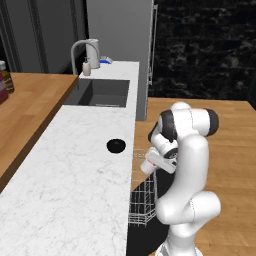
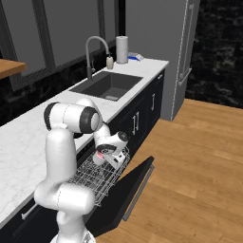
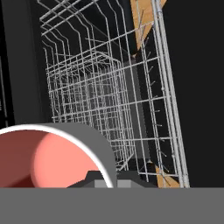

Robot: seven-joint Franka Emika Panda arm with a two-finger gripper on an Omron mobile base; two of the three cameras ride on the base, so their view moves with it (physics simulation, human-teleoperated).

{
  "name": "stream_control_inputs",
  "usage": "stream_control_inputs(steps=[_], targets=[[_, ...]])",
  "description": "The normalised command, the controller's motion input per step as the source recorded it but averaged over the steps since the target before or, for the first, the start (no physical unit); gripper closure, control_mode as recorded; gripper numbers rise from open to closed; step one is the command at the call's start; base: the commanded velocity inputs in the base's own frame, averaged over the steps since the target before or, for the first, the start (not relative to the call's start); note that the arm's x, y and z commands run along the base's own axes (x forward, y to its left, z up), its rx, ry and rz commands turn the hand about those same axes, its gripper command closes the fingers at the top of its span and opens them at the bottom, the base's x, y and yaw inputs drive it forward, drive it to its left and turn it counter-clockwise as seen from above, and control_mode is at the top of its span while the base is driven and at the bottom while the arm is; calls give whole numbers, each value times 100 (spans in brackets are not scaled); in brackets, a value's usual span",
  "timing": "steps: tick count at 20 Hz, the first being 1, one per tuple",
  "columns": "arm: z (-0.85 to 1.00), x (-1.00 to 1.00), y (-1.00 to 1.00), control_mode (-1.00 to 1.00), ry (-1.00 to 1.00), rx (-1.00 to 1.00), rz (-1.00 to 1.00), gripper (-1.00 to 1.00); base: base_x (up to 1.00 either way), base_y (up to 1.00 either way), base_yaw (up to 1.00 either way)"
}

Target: Pick up the cup and bowl from the counter, place them in the dishwasher, and close the dishwasher door.

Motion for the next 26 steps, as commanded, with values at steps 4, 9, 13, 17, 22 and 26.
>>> stream_control_inputs(steps=[4, 9, 13, 17, 22, 26], targets=[[-66, 3, 12, -100, -8, 18, 0, 100, 0, 0, 0], [-44, 16, 24, -100, -4, 8, 0, 100, 0, 0, 0], [-46, 20, 16, -100, 0, 0, 0, 100, 0, 0, 0], [-56, 12, 0, -100, 1, -1, 0, 100, 0, 0, 0], [-68, 0, -14, -100, 5, -1, 0, 100, 0, 0, 0], [-70, 0, -15, -100, 0, -1, 0, 100, 0, 0, 0]])
